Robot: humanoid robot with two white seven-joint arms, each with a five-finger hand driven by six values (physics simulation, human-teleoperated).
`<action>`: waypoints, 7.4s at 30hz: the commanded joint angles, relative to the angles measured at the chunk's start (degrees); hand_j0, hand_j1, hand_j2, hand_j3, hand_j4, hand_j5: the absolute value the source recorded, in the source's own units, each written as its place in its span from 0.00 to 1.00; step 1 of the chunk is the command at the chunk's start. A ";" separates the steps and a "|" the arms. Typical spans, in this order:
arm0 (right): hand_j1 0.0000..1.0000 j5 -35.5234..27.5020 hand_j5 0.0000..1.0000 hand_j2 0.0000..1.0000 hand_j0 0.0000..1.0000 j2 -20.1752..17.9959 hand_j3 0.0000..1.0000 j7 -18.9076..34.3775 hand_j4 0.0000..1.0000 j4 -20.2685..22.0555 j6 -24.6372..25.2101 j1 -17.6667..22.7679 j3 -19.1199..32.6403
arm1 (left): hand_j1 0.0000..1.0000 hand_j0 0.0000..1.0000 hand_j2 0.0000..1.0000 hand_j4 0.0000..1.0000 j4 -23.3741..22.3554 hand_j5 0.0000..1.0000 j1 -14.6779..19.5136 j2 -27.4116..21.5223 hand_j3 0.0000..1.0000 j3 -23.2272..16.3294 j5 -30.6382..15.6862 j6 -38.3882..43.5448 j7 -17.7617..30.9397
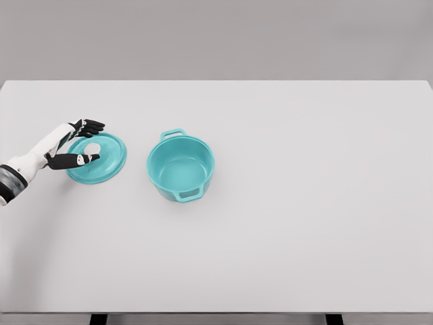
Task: Cover the pot with left arm
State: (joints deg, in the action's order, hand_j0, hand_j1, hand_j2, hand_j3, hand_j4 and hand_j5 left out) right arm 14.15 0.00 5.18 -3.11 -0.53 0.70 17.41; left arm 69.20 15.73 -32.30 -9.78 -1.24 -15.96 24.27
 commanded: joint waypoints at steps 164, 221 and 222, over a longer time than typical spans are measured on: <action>1.00 0.00 1.00 1.00 1.00 0.00 1.00 0.01 1.00 0.03 0.00 0.00 0.00 | 0.50 0.50 0.50 0.50 21.41 0.50 -2.20 2.24 0.50 -5.07 1.33 0.41 0.16; 1.00 0.00 1.00 1.00 1.00 0.00 1.00 0.01 1.00 0.03 0.00 0.00 0.00 | 0.56 0.56 0.56 0.56 19.13 0.56 0.00 6.99 0.56 -11.93 3.35 0.94 0.07; 1.00 0.00 1.00 1.00 1.00 0.00 1.00 0.01 1.00 -0.06 0.00 -0.09 0.00 | 0.57 0.57 0.57 0.57 19.13 0.57 0.00 6.99 0.57 -11.93 3.53 0.85 0.07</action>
State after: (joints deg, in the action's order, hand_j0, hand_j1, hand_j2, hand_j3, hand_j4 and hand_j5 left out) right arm 14.15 0.00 5.18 -3.11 -0.53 0.70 17.41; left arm 88.28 15.82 -25.28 -21.72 2.21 -15.09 24.35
